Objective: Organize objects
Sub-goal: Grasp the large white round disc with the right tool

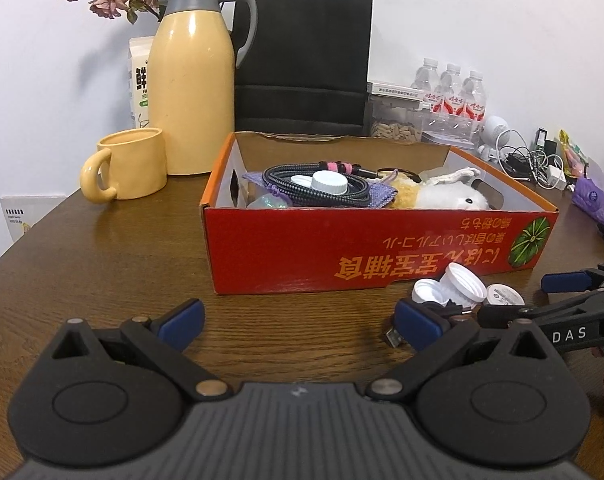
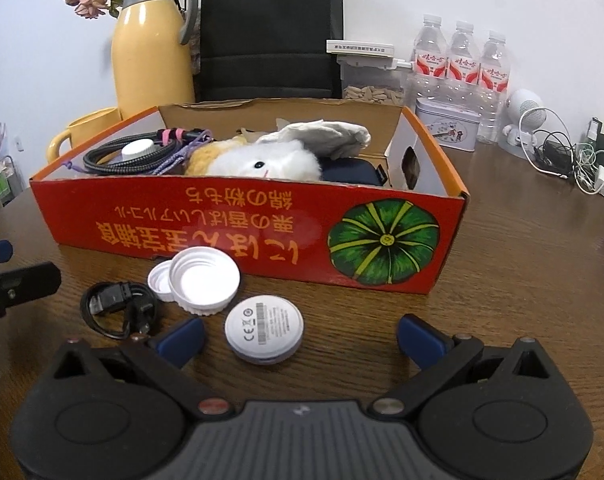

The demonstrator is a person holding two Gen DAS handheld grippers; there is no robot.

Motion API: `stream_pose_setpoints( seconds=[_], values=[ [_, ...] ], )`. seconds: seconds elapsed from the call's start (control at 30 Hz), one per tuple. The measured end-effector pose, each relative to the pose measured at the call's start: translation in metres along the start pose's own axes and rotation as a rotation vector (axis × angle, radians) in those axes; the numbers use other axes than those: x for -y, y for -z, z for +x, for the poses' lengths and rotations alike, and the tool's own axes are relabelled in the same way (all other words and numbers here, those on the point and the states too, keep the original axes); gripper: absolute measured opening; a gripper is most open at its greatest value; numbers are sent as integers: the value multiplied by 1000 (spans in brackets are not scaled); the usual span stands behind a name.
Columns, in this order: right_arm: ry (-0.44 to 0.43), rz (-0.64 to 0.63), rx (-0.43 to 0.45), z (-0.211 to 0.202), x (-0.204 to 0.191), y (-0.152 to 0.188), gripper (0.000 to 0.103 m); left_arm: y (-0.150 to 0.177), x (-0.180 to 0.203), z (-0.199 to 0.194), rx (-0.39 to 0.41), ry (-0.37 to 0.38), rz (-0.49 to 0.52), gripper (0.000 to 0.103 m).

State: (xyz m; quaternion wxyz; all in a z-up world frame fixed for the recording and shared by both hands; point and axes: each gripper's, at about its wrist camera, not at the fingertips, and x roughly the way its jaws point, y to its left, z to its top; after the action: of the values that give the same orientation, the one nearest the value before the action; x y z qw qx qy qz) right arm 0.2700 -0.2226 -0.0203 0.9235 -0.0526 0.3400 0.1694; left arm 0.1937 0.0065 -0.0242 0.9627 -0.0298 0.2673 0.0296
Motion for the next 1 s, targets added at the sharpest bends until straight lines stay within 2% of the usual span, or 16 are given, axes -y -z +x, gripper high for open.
stream_pose_setpoints(
  seconds=[0.07, 0.13, 0.2, 0.53, 0.8, 1.0],
  values=[
    [-3, -1, 8, -1, 0, 0, 95, 0, -1, 0, -1, -3, -6, 103],
    [-14, -10, 37, -6, -2, 1, 58, 0, -2, 1, -5, -11, -9, 103],
    [-36, -24, 56, -9, -4, 1, 39, 1, -2, 1, -7, -15, -13, 103],
    [-52, -14, 91, -16, -3, 2, 38, 1, -4, 2, -9, -24, -29, 103],
    [-36, -28, 211, -37, -4, 3, 38, 0, -1, -1, 23, -28, -49, 103],
    [-21, -14, 272, -51, 1, 1, 38, 1, 21, -1, 20, 2, -30, 103]
  ],
)
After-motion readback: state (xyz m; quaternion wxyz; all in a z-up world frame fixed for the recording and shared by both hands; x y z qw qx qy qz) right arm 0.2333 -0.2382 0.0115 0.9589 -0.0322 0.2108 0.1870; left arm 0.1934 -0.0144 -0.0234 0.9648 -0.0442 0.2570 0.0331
